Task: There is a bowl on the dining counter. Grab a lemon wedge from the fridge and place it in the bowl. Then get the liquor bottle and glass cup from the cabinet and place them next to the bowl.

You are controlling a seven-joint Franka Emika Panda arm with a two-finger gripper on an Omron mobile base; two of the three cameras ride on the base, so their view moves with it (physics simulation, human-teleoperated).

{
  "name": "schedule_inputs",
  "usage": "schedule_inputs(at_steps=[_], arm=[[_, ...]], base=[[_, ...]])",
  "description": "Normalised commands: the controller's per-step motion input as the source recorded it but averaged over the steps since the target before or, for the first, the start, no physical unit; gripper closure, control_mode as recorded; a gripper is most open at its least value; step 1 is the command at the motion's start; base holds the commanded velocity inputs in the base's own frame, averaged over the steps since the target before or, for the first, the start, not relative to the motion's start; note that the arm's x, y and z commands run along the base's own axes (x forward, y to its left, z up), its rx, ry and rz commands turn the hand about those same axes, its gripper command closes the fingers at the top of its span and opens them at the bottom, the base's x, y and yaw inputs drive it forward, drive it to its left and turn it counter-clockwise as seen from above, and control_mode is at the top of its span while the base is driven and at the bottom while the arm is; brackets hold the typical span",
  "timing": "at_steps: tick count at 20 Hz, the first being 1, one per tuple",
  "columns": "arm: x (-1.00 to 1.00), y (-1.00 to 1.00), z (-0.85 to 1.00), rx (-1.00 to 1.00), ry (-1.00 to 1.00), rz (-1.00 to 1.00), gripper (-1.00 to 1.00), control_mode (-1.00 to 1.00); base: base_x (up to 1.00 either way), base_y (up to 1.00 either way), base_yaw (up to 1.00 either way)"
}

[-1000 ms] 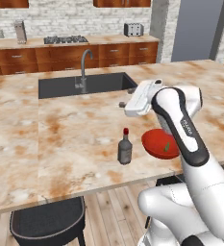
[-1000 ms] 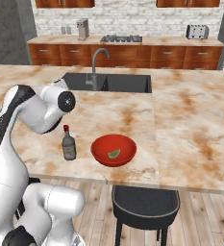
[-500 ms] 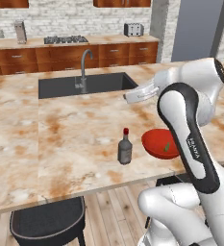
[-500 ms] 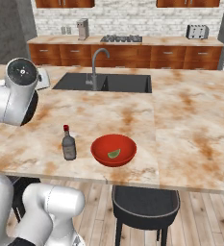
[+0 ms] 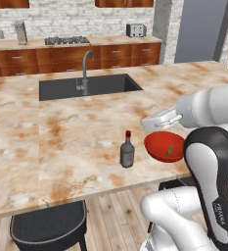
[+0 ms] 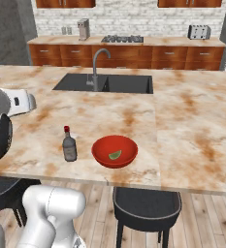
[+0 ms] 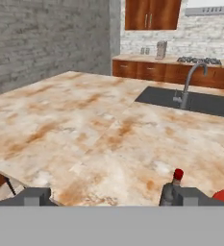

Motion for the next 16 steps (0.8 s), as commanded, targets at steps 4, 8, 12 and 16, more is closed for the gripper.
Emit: schedule_inputs(at_steps=[4,8,12,16], arm=[[-0.04,-0.11,-0.05,0.0,-0.01,0.02,-1.0,-1.0],[-0.17,-0.12,-0.02,0.01,-0.01,-0.01,-1.0,1.0],[0.0,0.0,0.0,0.0,0.0,0.0,-1.0,1.0],[0.0,0.0,0.0,0.0,0.0,0.0,-1.0,1.0]], base=[[0.0,0.0,0.0],[-0.36,-0.23,-0.16],[-0.3,-0.22,-0.59],[-0.01,-0.11,-0.71]])
